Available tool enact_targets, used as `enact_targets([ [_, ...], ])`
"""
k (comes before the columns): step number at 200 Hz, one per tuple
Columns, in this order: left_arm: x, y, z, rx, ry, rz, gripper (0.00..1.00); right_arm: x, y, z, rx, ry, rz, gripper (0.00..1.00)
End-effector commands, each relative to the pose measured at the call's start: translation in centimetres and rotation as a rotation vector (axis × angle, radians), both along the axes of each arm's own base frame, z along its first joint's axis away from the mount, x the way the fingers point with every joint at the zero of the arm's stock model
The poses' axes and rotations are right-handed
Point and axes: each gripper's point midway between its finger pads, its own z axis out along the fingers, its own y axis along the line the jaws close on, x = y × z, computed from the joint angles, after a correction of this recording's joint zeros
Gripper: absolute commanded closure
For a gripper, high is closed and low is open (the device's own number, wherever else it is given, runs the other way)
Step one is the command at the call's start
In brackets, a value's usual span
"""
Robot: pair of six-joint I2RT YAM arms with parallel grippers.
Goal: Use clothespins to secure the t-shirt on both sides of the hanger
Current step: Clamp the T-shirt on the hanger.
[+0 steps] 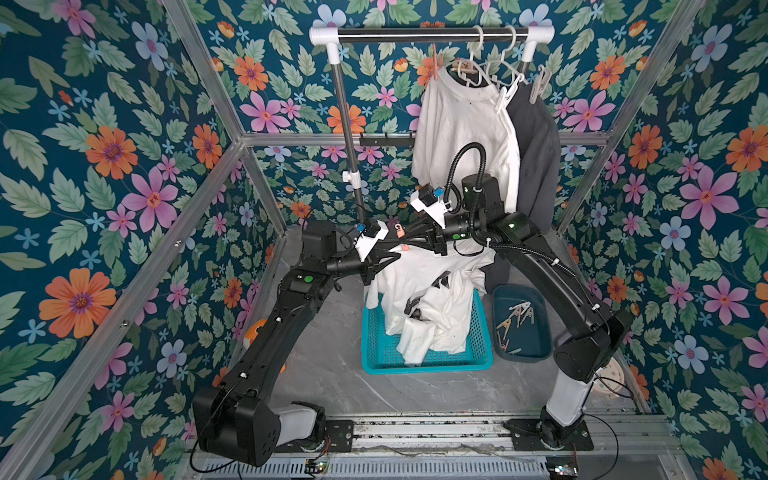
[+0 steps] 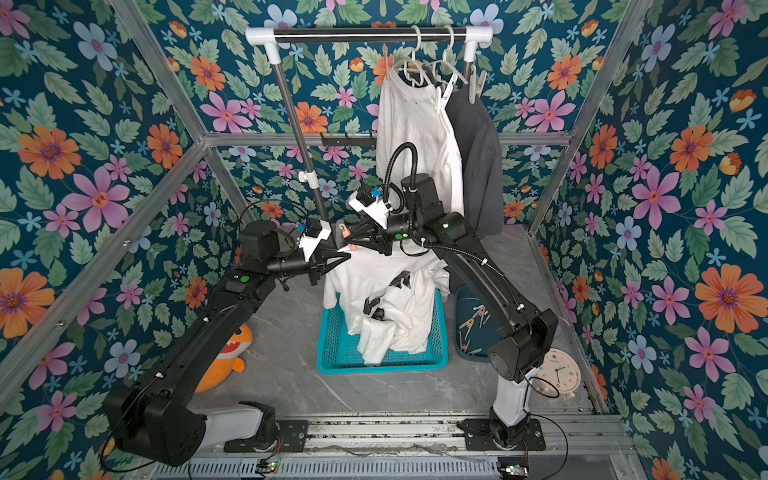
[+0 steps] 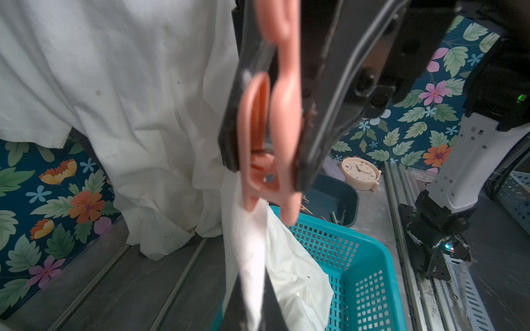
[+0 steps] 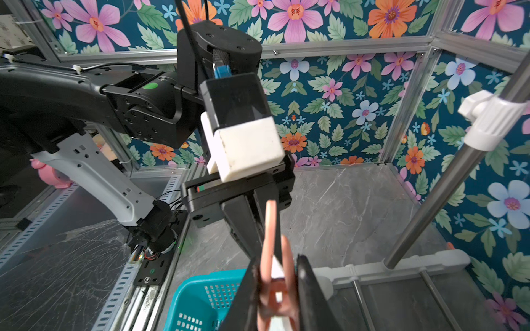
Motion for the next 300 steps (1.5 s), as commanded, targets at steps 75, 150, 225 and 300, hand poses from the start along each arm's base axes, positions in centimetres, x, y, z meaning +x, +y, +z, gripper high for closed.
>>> enact_targets([
  [75,-0.5,-0.1,1.1,-0.008,-0.066,-0.024,1.0,-0.2,0.0,-0.3,-0.017,-0.018,0.023,1.0],
  [150,-1.2,0.0,1.6,-0.009,-0.101,-0.037,1.0,-1.0,-0.3,-1.5,-0.056,0.004,0.064,1.0],
  [225,-1.5,0.1,1.9,-0.012,-0.119,-0.044,1.0,-0.9,-0.9,-2.7,-0.098,-0.013,0.048,1.0],
  [300,-1.5,0.1,2.0,-0.019,-0.118,-0.038,1.0,-0.4,-1.2,-2.4,-0.103,-0.034,-0.016,0.81],
])
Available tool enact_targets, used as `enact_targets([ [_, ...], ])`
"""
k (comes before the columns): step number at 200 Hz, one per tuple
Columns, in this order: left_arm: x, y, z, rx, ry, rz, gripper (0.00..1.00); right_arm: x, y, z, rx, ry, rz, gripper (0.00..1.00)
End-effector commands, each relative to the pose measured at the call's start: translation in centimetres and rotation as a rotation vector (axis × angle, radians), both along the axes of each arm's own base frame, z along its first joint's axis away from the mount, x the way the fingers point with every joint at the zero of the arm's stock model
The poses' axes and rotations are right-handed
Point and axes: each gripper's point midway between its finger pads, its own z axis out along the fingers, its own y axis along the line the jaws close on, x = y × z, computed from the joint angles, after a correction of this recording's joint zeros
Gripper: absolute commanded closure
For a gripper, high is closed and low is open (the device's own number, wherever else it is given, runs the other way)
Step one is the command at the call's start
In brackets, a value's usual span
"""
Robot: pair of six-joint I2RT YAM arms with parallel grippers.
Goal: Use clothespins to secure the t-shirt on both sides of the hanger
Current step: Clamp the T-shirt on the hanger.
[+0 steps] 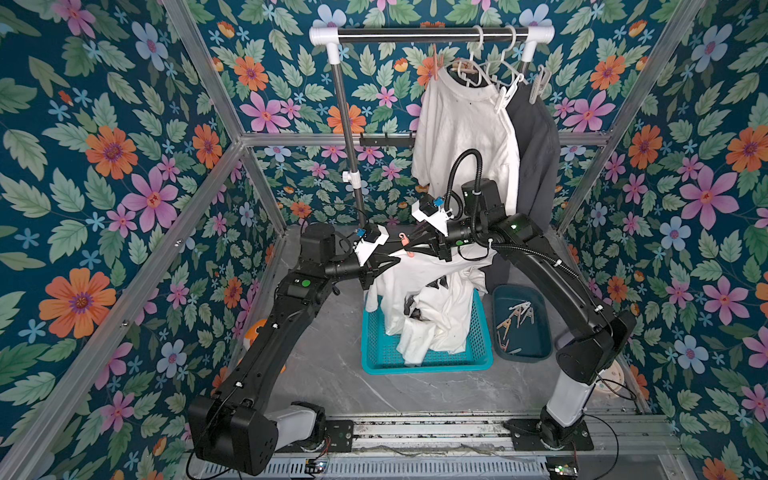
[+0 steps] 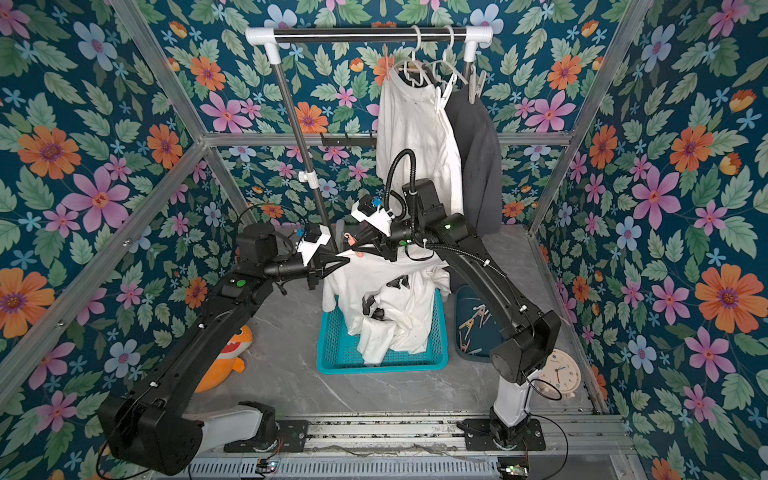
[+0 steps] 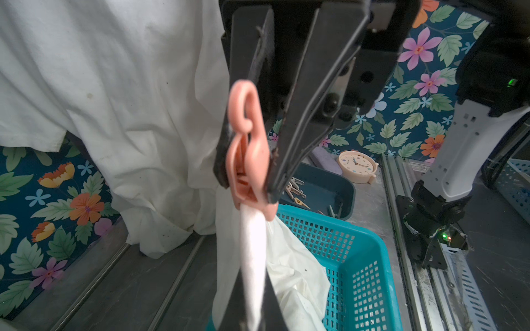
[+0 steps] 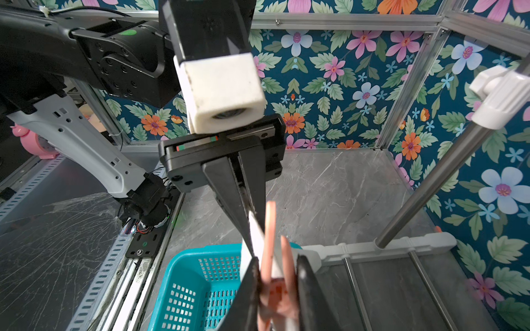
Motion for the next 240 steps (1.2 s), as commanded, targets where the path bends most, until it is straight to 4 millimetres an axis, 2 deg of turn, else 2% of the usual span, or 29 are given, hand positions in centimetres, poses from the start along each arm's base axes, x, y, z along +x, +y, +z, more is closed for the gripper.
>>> enact_targets([
  [1,-0.4,-0.3,1.9,-0.039,-0.089,-0.037,1.0,0.3,-0.2,-0.1,-0.019,-0.002,-0.037,0.81],
  [6,-0.4,-0.3,1.9,-0.04,-0.087,-0.039,1.0,0.3,-0.2,-0.1,-0.02,-0.004,-0.039,0.73],
  [37,-0.5,-0.3,1.9,-0.043,-0.084,-0.042,1.0,0.3,-0.2,0.3,-0.02,-0.01,-0.045,0.39],
  [50,-0.5,-0.2,1.9,-0.04,-0.089,-0.034,1.0,0.4,-0.2,0.3,-0.022,-0.008,-0.052,0.29],
  [59,-0.5,-0.2,1.9,-0.039,-0.09,-0.032,1.0,0.3,-0.3,0.5,-0.019,-0.008,-0.055,0.25],
  [105,-0.5,-0.3,1.3,-0.05,-0.055,-0.027,1.0,-0.8,-1.5,1.3,-0.023,-0.017,-0.098,0.22],
  [122,-0.6,-0.1,1.0,-0.047,-0.059,-0.017,1.0,-1.8,-2.1,1.7,-0.024,-0.033,-0.103,0.23],
  [126,-0.6,-0.1,0.9,-0.044,-0.058,-0.014,1.0,-1.7,-2.1,1.4,-0.029,-0.031,-0.107,0.23],
  [129,-0.6,0.0,0.7,-0.042,-0.057,-0.011,1.0,-2.6,-2.6,2.7,-0.01,-0.057,-0.105,0.23],
  [136,-0.6,0.0,0.6,-0.04,-0.058,-0.009,1.0,-3.4,-2.8,3.2,0.003,-0.063,-0.091,0.25],
  [164,-0.7,0.2,0.6,-0.039,-0.063,0.001,1.0,-5.4,-3.8,3.8,0.021,-0.043,-0.08,0.26],
  [203,-0.5,0.7,1.0,-0.053,-0.067,-0.001,1.0,-4.8,-5.5,1.9,-0.035,-0.036,-0.192,0.24],
  [240,-0.5,1.2,0.8,-0.046,-0.085,0.024,1.0,-3.7,-8.4,1.4,0.002,0.02,-0.255,0.25],
])
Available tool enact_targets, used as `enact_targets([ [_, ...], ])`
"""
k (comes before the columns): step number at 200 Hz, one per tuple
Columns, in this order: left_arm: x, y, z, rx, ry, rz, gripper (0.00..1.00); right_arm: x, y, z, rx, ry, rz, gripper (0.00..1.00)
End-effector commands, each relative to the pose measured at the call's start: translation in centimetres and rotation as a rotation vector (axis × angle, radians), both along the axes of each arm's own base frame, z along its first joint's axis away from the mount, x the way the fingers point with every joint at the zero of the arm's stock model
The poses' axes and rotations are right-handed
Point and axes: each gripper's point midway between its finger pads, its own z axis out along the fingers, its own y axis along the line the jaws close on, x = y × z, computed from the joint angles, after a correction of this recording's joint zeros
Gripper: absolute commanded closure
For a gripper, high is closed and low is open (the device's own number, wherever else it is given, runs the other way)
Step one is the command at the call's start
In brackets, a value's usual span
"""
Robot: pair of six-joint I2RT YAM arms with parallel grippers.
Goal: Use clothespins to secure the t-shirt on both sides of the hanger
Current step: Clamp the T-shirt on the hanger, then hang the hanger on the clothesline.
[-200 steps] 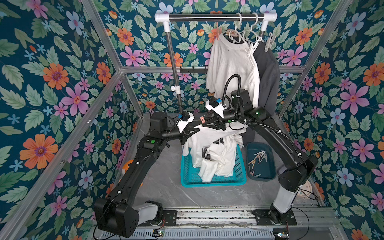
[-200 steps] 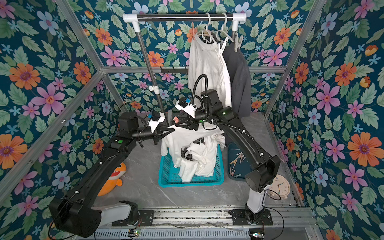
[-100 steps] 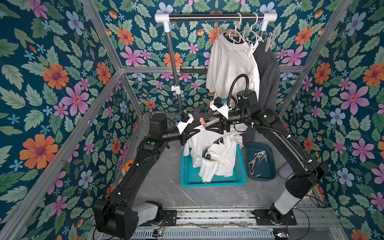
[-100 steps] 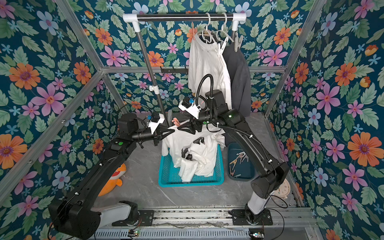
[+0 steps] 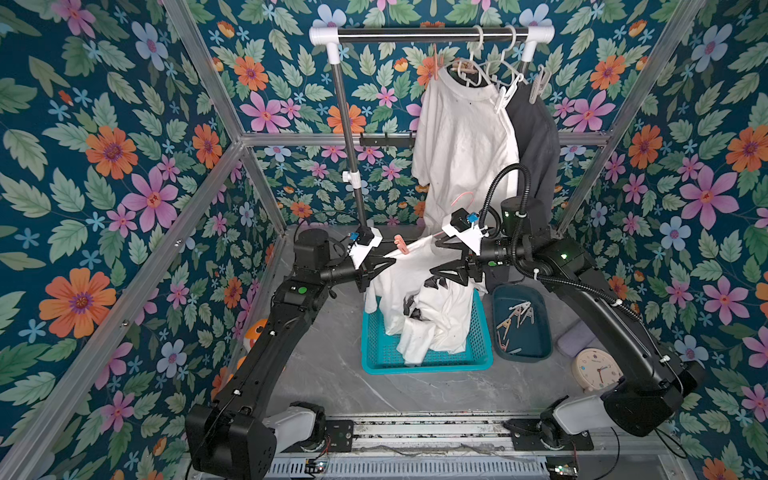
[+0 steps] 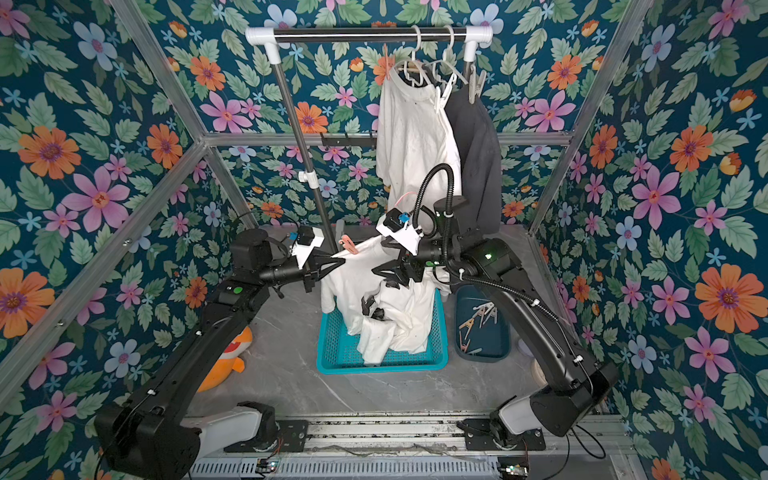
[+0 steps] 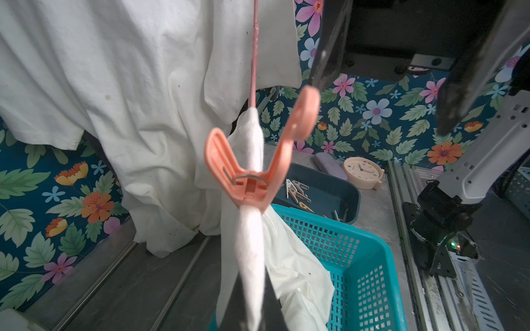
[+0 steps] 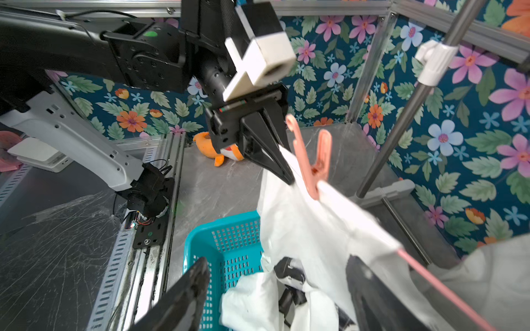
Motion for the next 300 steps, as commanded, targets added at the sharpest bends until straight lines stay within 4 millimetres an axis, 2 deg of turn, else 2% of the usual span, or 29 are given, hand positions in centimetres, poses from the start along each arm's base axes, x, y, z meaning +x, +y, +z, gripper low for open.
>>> enact_targets([
  [1,-0.2,0.2,0.9,-0.013,-0.065,-0.004,1.0,0.9,-1.3,0.4,0.034,0.009,-0.039,0.25],
  [52,-0.4,1.1,1.1,-0.01,-0.078,0.02,1.0,3.1,-3.7,-0.9,0.04,0.05,-0.099,0.27],
  [88,-0.5,1.6,1.0,-0.01,-0.074,0.029,1.0,4.1,-5.4,-0.8,0.068,0.053,-0.126,0.28],
  [148,-1.6,2.2,1.3,-0.013,-0.092,0.041,1.0,7.3,-8.0,-0.3,0.094,0.044,-0.191,0.29],
  [179,-1.5,2.8,1.3,-0.006,-0.091,0.071,1.0,8.0,-10.2,0.2,0.161,0.017,-0.249,0.27],
  [203,-1.5,3.2,1.5,-0.002,-0.101,0.087,1.0,7.1,-11.7,0.6,0.192,-0.006,-0.282,0.27],
  [220,-1.8,3.2,1.5,0.004,-0.105,0.079,1.0,6.7,-12.1,-0.1,0.177,-0.006,-0.309,0.27],
  [250,-2.7,3.5,0.9,0.011,-0.084,0.089,1.0,6.3,-12.8,-2.6,0.186,0.015,-0.357,0.29],
  [284,-3.6,3.7,1.7,0.008,-0.095,0.085,1.0,6.4,-14.0,-5.6,0.181,0.01,-0.446,0.28],
  [300,-4.0,3.7,2.2,0.011,-0.099,0.079,1.0,6.5,-14.5,-6.2,0.202,0.007,-0.466,0.28],
])
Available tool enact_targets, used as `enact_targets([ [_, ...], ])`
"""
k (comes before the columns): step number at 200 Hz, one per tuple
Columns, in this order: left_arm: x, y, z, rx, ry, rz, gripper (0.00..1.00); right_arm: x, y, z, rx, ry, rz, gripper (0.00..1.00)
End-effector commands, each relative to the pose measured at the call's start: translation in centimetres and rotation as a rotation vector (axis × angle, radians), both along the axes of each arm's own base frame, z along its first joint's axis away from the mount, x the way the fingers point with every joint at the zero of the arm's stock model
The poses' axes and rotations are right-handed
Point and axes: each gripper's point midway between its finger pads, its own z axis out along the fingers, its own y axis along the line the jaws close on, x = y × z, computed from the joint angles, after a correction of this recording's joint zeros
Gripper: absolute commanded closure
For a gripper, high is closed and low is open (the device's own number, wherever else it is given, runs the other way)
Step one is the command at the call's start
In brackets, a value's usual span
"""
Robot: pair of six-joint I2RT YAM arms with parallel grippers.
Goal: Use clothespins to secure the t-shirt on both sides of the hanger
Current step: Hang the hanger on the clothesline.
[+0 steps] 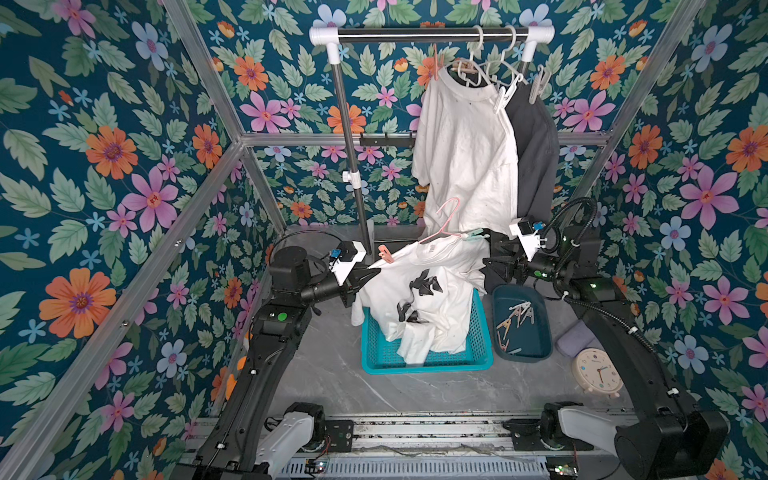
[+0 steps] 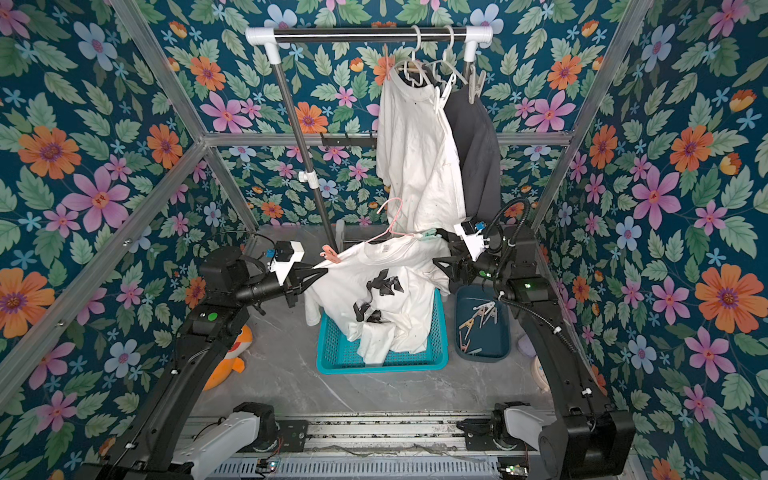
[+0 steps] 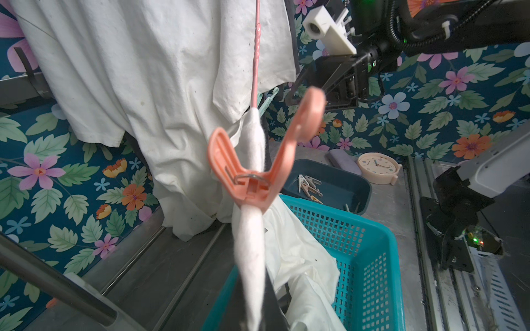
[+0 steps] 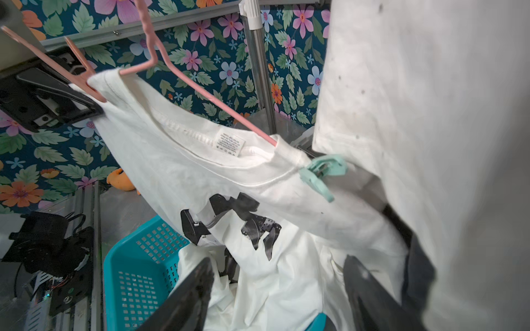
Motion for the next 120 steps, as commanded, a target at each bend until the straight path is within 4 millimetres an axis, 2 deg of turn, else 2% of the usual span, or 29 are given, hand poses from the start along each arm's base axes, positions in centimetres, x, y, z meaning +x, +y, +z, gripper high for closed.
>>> enact_targets([
  [1,-0.7,0.0,1.1,-0.002,-0.034,-0.019,1.0,0.8,-0.9,0.7,0.022,-0.077,-0.055,0.28],
  [36,-1.7,-0.1,2.1,-0.025,-0.047,-0.043,1.0,1.5,-1.8,0.1,0.035,-0.1,-0.081,0.28],
  [95,-2.6,0.0,2.3,-0.034,-0.035,-0.052,1.0,4.2,-0.7,0.4,0.062,-0.101,0.0,0.28],
  [120,-2.9,0.0,2.3,-0.025,-0.024,-0.052,1.0,4.8,-0.3,1.1,0.08,-0.123,0.04,0.27],
])
